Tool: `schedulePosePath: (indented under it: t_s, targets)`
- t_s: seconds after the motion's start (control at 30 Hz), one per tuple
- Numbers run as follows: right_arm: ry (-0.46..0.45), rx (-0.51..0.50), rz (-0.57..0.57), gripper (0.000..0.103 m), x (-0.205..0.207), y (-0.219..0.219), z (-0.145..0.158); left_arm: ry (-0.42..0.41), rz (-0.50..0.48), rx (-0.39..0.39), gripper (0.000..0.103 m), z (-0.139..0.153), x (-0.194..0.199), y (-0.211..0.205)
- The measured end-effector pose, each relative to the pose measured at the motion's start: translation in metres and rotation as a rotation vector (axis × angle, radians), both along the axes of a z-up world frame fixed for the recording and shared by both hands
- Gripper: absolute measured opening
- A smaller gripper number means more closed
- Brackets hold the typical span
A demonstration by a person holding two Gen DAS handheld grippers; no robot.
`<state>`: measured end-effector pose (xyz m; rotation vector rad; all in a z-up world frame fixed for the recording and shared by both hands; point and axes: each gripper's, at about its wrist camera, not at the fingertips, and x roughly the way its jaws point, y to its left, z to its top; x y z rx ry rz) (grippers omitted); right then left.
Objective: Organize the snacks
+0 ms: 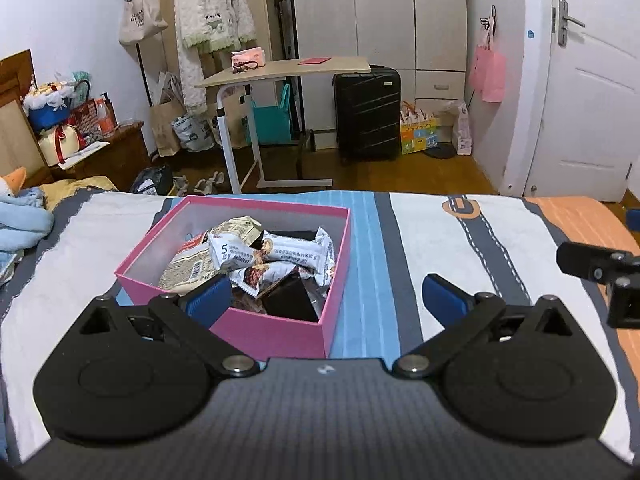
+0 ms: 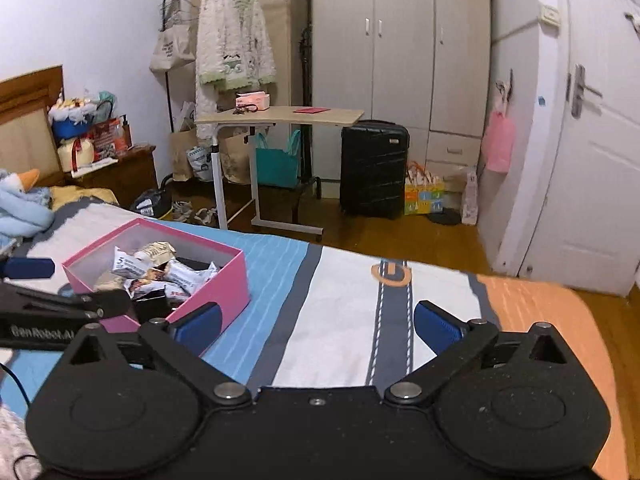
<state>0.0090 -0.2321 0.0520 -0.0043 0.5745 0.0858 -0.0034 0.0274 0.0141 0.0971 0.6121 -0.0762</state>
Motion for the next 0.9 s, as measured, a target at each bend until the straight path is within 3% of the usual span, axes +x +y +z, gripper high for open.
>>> schedulePosePath:
  t_s: [0.33,0.9]
  targets:
    - [-0.012,-0.099,-0.124,0.103,-0.015,0.004,-0.012,0.008,-0.014,0.005,0.103,-0.006,-0.012,-0.002]
    - [0.071,-0.083,-0.152,0.103,-0.028,-0.005,-0.013,0.031,-0.008,-0.010,0.103,-0.011,-0.013,-0.002]
